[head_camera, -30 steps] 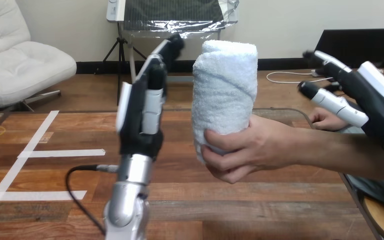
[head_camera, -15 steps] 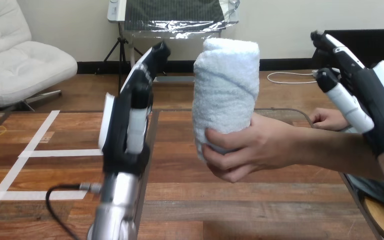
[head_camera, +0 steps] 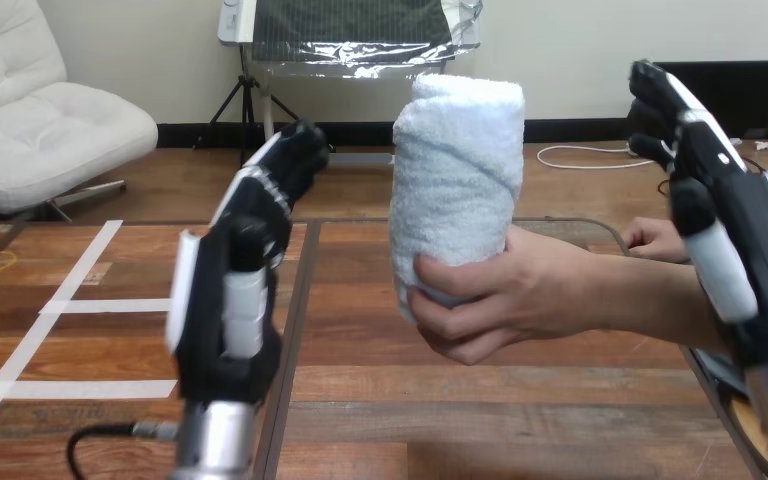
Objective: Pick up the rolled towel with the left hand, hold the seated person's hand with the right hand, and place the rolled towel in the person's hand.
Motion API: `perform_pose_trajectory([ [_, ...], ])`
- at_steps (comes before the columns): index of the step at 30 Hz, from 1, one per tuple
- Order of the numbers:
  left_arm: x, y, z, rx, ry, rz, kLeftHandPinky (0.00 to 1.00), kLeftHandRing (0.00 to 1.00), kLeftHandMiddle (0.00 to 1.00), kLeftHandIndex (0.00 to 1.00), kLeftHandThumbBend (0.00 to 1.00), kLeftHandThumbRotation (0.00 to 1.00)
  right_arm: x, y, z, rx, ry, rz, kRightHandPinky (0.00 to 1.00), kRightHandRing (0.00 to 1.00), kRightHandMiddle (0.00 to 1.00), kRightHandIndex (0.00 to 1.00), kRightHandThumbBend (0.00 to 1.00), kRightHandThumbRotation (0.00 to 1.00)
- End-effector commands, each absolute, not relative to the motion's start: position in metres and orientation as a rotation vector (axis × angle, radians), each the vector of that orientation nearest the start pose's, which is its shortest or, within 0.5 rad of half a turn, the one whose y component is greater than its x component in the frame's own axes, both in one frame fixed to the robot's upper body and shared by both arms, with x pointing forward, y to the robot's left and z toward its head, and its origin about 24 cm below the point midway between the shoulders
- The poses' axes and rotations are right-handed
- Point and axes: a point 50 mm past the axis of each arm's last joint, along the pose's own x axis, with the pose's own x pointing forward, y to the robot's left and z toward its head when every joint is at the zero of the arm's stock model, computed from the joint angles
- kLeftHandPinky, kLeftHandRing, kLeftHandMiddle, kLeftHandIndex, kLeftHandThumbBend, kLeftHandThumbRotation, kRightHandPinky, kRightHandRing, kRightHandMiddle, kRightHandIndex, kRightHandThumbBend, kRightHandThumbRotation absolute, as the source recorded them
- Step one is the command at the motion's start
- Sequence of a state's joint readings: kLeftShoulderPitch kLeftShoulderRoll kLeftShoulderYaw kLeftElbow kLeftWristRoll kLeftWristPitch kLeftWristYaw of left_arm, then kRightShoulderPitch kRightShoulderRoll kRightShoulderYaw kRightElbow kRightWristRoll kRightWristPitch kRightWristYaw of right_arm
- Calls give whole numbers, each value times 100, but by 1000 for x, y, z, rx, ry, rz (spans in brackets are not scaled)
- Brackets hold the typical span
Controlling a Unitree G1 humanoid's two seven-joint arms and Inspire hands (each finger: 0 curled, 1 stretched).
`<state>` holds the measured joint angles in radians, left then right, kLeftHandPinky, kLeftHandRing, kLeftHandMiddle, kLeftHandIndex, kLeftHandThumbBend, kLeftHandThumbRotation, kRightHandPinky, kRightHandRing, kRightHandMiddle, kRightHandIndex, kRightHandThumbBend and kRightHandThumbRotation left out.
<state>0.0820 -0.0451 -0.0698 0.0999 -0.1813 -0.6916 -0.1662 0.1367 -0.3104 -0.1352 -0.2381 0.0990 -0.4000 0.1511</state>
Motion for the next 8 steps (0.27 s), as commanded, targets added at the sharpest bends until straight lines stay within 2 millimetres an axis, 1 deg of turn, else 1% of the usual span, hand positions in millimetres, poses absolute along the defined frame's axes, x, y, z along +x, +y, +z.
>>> perform_pose_trajectory([
  [1, 211, 138, 93, -181, -673, -163, 76, 84, 83, 81, 85, 94, 190, -198, 134, -180, -648, 45, 85, 90, 92, 91, 90, 100],
  [8, 195, 146, 92, -161, -656, -220, 70, 81, 82, 80, 83, 91, 167, -183, 126, -87, -649, 42, 81, 89, 92, 92, 92, 100],
])
